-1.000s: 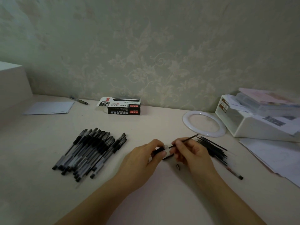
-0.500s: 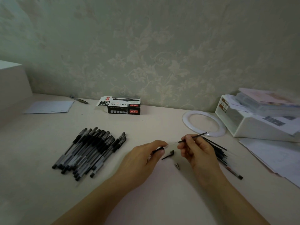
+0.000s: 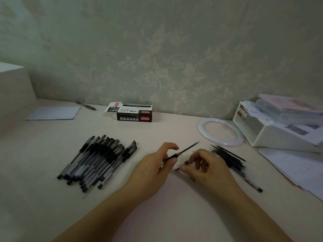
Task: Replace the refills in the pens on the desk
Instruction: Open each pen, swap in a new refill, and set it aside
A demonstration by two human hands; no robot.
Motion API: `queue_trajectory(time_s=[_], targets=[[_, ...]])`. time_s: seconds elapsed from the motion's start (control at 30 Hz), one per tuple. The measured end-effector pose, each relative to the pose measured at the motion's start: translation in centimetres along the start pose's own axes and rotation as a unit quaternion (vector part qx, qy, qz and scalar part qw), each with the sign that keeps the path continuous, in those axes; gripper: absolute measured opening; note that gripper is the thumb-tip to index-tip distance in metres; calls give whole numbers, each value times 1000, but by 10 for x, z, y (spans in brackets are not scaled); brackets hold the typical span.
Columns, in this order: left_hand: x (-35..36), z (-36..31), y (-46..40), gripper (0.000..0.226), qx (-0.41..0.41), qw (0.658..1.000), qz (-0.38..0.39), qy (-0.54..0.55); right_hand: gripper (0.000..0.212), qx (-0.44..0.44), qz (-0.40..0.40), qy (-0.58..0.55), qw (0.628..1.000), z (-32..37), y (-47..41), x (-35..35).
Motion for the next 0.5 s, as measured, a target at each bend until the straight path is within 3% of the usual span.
queue_trajectory(time_s=[0.1, 0.5], targets=[[-2, 1, 0, 27, -2, 1000, -7, -4, 41, 9, 38, 58, 998, -6, 3, -3], [-2, 1, -1, 31, 0, 1000, 11, -25, 10, -42, 37, 84, 995, -12, -2, -2]])
Point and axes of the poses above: each hand's wrist, its own y-axis away from the middle knuckle, its own x-axis out of the palm, z = x × y, the point moved 1 cm from there along -y, towards the middle knuckle, and after that the axes turned 7 degrees about y, right-handed, at the moved point
